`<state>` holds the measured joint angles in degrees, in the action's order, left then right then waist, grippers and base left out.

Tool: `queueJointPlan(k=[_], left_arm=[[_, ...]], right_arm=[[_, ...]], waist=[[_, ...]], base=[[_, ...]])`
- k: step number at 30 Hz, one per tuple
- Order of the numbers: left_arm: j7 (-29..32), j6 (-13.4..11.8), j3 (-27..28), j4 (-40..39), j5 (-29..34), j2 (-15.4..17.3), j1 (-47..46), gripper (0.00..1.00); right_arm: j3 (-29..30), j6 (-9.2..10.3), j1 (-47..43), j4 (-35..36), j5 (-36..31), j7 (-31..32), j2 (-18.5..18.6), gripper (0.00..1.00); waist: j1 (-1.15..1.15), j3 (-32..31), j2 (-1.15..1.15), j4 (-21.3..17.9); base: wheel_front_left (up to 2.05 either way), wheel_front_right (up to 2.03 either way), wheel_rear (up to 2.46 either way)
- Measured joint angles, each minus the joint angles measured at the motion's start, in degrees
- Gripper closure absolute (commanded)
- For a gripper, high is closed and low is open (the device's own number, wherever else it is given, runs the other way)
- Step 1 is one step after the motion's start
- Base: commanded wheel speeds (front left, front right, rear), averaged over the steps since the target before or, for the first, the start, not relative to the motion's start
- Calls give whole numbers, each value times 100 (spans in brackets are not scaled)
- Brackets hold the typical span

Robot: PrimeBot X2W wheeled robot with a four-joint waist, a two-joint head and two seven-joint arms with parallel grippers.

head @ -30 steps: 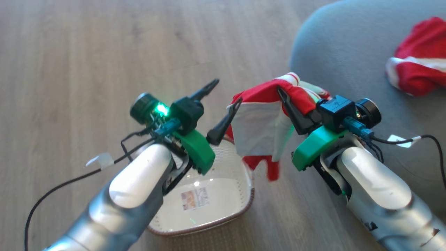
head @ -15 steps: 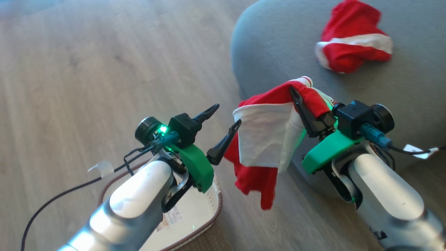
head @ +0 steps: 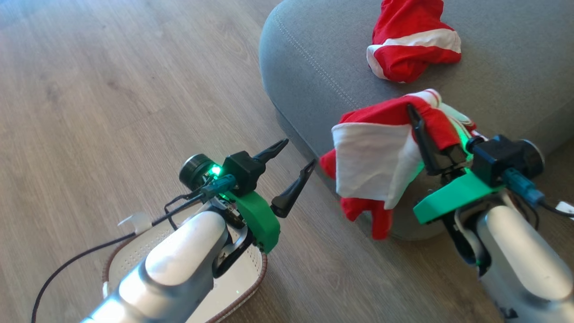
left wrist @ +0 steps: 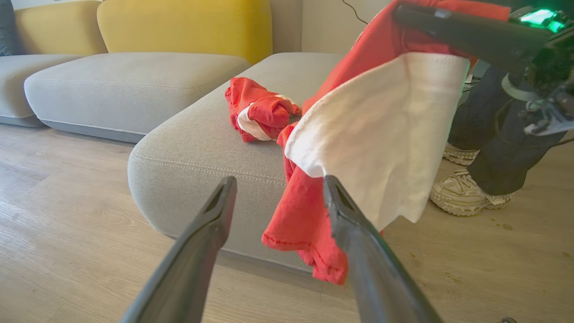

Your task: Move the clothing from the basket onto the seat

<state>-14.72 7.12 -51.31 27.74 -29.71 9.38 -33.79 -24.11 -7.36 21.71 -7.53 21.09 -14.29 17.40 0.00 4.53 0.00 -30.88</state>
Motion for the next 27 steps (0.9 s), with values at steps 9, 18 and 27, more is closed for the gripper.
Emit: queueJointPlan(k=[9, 18, 27], left_arm=[[0, 0, -161, -144, 86, 181, 11, 0], [0, 0, -580, -337, 89, 599, -71, 0], [0, 0, -849, -401, 12, 1042, -292, 0]], right_arm=[[643, -1, 829, -25, -720, 0, 321, 100], [1536, 0, 2492, -791, -1386, -36, 899, 100], [2376, -1, 3857, -1308, -2376, 427, 1106, 100]], waist=[[0, 371, 0, -34], [0, 1114, 0, 211], [1, 1872, 0, 398]], base=[[0, 0, 0], [0, 0, 0], [0, 0, 0]])
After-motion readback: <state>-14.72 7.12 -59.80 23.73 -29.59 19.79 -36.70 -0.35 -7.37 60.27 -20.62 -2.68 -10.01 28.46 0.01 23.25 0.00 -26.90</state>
